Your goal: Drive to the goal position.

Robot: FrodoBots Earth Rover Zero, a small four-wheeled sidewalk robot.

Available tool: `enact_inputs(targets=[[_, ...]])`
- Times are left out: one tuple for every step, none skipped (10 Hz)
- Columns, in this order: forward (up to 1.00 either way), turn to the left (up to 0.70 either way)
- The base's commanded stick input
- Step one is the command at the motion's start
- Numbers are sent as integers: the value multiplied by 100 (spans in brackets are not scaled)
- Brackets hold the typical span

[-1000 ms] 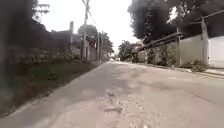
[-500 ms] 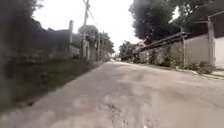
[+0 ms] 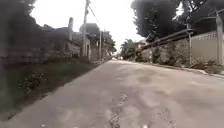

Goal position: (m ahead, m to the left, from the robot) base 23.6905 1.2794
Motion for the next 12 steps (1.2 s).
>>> enact_inputs(targets=[[85, 0], [85, 0], [85, 2], [85, 2], [85, 2], [85, 2], [85, 0], [85, 0], [85, 0], [85, 0], [85, 1], [85, 1]])
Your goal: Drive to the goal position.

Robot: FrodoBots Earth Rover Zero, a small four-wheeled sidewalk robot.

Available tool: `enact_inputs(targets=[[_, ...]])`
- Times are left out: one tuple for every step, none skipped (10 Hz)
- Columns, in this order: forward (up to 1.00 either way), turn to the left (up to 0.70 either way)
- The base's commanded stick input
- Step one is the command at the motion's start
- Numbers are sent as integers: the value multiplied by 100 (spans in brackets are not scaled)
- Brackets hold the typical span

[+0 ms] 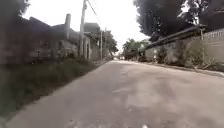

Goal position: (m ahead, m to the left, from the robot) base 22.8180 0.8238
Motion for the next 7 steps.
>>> enact_inputs(targets=[[85, 0], [85, 0], [85, 1], [85, 0], [85, -20], [85, -29], [85, -11]])
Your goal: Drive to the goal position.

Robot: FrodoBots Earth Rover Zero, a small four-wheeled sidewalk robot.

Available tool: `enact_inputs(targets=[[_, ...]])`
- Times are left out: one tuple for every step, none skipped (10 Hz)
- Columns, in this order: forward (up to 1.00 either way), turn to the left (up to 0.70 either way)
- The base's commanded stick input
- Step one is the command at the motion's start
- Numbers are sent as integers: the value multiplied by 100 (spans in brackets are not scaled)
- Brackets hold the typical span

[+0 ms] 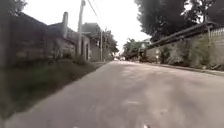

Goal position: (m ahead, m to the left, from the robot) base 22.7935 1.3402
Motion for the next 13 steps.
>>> enact_inputs(targets=[[85, 8], [85, 6], [85, 6], [85, 0], [85, 0], [85, 0], [85, -14], [85, -34], [85, -31], [85, -5], [85, 3], [85, 0], [85, 0]])
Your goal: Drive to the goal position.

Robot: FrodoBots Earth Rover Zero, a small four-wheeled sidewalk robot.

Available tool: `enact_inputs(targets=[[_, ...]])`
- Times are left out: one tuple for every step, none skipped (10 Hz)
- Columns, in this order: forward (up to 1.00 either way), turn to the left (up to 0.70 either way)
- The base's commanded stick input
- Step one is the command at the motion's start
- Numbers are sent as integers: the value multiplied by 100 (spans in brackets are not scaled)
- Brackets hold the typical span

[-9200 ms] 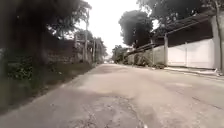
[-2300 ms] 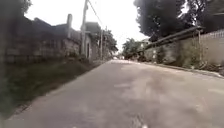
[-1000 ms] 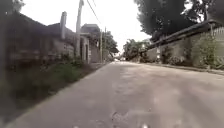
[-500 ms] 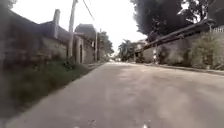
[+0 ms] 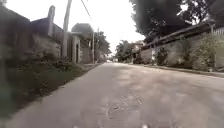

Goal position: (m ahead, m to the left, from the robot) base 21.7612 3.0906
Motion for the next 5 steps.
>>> enact_inputs(targets=[[85, 0], [85, 0], [85, 0], [85, 0], [85, 0]])
